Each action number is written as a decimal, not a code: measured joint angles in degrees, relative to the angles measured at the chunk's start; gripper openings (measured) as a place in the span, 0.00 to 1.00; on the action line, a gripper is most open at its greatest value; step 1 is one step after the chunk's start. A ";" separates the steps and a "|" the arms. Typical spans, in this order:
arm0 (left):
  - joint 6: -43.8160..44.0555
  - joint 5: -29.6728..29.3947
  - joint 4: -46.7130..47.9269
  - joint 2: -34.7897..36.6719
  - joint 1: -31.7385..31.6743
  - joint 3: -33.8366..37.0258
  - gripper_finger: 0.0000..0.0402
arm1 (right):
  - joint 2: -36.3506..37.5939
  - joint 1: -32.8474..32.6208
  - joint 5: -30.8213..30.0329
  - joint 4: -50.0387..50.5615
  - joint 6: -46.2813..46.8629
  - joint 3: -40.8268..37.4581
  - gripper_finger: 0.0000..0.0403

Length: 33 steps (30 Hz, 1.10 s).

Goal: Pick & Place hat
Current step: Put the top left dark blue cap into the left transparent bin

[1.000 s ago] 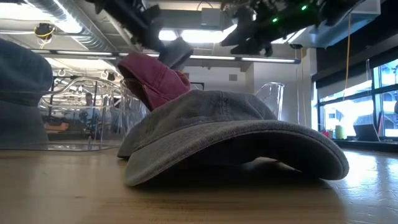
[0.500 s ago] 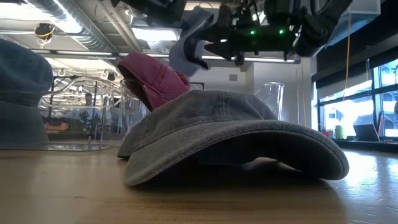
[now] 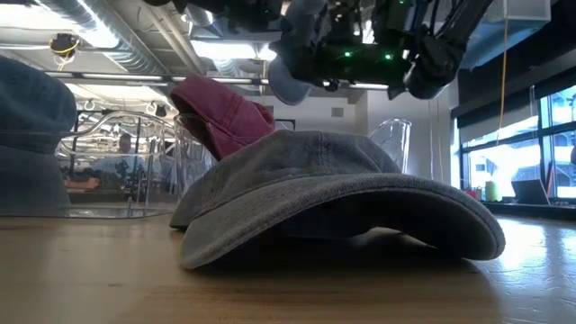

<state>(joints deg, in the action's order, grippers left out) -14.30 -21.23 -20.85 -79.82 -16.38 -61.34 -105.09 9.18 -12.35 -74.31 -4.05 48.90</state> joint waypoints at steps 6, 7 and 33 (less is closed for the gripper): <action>0.25 -0.32 -2.13 -0.74 0.57 0.00 0.01 | -2.70 -1.87 -12.05 0.03 -10.32 3.11 0.68; 0.51 -0.29 -2.17 -0.74 0.59 0.00 0.01 | -2.95 -2.14 -13.53 0.03 -11.82 3.34 0.68; -5.63 -8.59 1.19 -0.33 2.59 0.00 0.02 | -3.66 -3.79 -26.47 0.16 -23.29 3.57 0.04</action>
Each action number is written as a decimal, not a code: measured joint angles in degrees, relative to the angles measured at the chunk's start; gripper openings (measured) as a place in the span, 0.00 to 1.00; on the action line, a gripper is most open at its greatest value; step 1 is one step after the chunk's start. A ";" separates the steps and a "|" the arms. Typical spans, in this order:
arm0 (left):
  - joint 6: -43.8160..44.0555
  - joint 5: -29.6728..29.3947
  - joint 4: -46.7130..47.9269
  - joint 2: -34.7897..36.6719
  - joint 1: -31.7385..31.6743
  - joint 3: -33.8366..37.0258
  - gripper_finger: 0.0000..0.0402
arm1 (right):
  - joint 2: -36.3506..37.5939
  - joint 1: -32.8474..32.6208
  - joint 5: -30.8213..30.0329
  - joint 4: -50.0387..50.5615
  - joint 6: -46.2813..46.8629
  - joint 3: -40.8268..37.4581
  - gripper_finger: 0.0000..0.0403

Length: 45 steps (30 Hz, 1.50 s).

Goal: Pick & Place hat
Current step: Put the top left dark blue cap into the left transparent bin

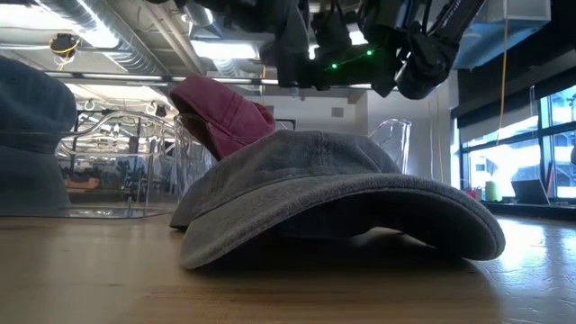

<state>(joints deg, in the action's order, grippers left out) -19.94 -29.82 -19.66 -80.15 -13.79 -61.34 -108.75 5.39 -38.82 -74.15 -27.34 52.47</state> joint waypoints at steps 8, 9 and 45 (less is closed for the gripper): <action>-4.47 -1.81 13.75 5.69 1.77 0.00 0.05 | 0.42 -3.14 -8.30 0.58 -12.28 -0.05 0.04; -3.46 -0.69 16.13 7.05 1.41 0.00 0.06 | 0.70 -3.60 -8.37 0.73 -12.46 -0.05 0.04; 1.81 21.48 52.70 23.23 -0.89 0.02 0.55 | 38.99 -0.14 27.14 76.94 14.70 -0.05 0.04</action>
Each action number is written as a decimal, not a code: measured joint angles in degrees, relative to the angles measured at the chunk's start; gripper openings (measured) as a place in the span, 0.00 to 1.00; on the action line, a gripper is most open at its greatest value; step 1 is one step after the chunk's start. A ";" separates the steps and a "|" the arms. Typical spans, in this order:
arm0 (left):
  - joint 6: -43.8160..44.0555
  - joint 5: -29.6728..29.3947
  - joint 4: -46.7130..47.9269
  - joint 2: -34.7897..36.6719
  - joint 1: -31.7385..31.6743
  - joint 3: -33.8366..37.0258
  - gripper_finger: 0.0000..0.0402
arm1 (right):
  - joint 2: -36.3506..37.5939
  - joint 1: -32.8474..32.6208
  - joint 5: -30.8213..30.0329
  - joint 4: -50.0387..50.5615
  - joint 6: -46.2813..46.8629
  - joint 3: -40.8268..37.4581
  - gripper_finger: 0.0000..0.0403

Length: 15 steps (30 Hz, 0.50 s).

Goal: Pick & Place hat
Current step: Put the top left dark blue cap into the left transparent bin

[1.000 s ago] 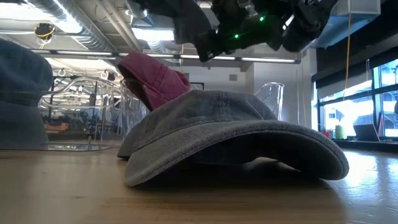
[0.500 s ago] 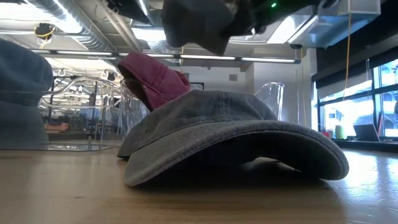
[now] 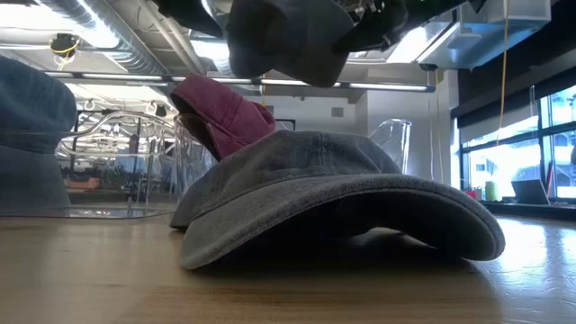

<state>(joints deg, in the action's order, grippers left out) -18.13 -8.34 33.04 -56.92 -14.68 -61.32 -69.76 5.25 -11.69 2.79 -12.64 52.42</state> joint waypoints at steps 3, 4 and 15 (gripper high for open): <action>-0.07 -0.25 0.05 -0.57 0.00 0.00 0.58 | 0.00 -0.02 1.40 -0.02 -1.06 0.00 0.04; -0.05 -0.46 -0.05 -0.69 0.00 0.00 0.59 | 0.00 -0.04 1.45 -0.02 -1.16 0.00 0.04; -0.46 5.35 -2.90 -0.88 0.00 0.00 0.59 | -0.02 -0.02 3.36 -1.15 -1.25 0.00 0.04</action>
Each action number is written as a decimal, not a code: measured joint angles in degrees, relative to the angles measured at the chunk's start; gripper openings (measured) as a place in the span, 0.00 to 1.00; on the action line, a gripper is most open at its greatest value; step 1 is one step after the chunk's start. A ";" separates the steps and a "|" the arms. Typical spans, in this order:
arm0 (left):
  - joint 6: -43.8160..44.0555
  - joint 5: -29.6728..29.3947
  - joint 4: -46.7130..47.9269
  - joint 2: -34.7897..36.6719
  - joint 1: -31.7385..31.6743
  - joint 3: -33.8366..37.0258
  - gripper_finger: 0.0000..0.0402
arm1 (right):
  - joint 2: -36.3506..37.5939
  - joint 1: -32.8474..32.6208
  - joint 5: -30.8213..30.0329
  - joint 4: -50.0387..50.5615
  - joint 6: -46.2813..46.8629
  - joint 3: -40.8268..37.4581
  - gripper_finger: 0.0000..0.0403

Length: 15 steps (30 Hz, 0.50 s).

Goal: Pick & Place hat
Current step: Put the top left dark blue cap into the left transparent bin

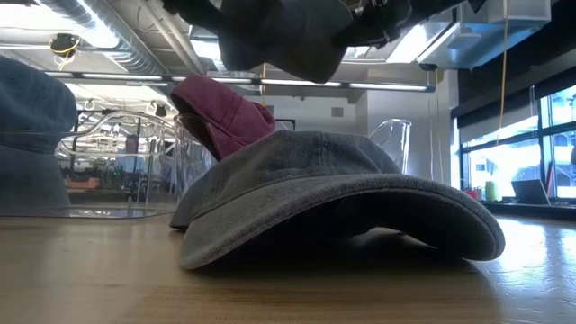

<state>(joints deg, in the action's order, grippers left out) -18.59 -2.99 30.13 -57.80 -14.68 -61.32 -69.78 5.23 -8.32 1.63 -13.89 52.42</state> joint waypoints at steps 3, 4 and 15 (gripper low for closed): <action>0.71 1.64 -0.14 0.00 0.00 0.00 0.59 | 0.00 0.00 0.01 -0.60 -0.05 0.00 0.04; 1.20 1.62 -0.14 0.00 0.00 0.00 0.59 | 0.00 0.00 0.01 -0.57 -0.07 0.00 0.04; 1.46 -0.02 -1.41 0.00 0.00 0.00 0.54 | 0.00 0.00 0.01 -0.57 0.05 0.00 0.04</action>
<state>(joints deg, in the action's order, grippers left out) -17.12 -3.01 28.73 -57.80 -14.68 -61.32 -69.78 5.23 -8.32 1.06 -13.83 52.42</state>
